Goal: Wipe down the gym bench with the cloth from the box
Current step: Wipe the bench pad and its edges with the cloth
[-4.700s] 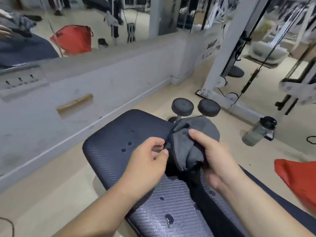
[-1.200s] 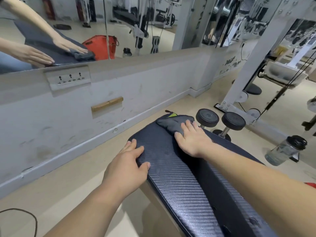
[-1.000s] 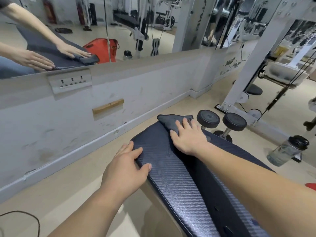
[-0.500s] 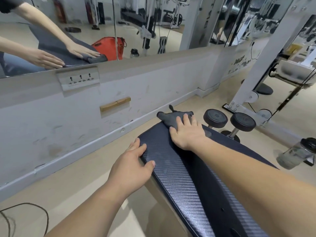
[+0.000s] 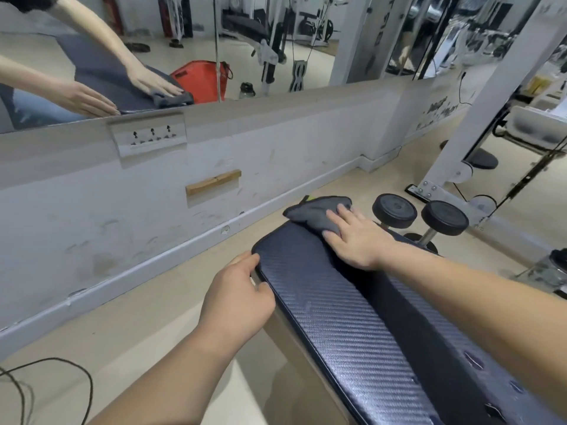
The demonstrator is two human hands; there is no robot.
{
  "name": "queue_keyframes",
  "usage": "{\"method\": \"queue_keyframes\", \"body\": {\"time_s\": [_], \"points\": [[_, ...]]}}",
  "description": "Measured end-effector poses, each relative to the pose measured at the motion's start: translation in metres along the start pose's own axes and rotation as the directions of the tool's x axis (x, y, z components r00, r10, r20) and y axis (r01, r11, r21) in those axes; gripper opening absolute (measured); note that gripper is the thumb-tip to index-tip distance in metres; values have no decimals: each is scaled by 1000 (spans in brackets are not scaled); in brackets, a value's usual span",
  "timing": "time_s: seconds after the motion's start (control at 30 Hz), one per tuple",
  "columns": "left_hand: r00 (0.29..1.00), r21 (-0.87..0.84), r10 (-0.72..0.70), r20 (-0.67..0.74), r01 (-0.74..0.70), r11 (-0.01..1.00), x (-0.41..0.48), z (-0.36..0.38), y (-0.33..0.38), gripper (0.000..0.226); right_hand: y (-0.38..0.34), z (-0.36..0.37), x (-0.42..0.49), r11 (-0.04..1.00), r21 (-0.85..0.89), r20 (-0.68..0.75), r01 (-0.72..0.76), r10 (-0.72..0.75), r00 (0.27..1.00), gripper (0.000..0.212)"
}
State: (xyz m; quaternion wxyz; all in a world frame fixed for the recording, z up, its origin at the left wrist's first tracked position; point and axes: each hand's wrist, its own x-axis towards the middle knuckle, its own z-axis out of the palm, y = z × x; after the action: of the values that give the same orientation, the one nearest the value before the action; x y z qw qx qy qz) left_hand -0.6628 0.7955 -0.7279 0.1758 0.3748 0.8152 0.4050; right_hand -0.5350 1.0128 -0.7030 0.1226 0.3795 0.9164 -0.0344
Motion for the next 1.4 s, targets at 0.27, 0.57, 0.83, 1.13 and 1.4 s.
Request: {"method": "queue_keyframes", "body": {"time_s": [0.27,0.57,0.83,1.13,1.4], "points": [[995,-43,-97,14,98,994,5,-1,-12,50,-51,18,-14,999,39,-108,-19,23,994,78],[987,-153,-137,80,148,977,0,-7,-9,29,-53,19,-75,968,-44,-28,247,-249,968,72],[976,-76,-216,42,218,973,0,-9,-11,35,-101,22,-38,998,33,-102,55,-52,993,68],[989,7,-134,70,134,991,3,-4,-1,16,12,18,-54,998,61,-41,-7,10,999,66],[999,178,-13,48,4,984,2,-6,10,11,-28,30,-73,997,38,-87,-65,69,994,81]]}}
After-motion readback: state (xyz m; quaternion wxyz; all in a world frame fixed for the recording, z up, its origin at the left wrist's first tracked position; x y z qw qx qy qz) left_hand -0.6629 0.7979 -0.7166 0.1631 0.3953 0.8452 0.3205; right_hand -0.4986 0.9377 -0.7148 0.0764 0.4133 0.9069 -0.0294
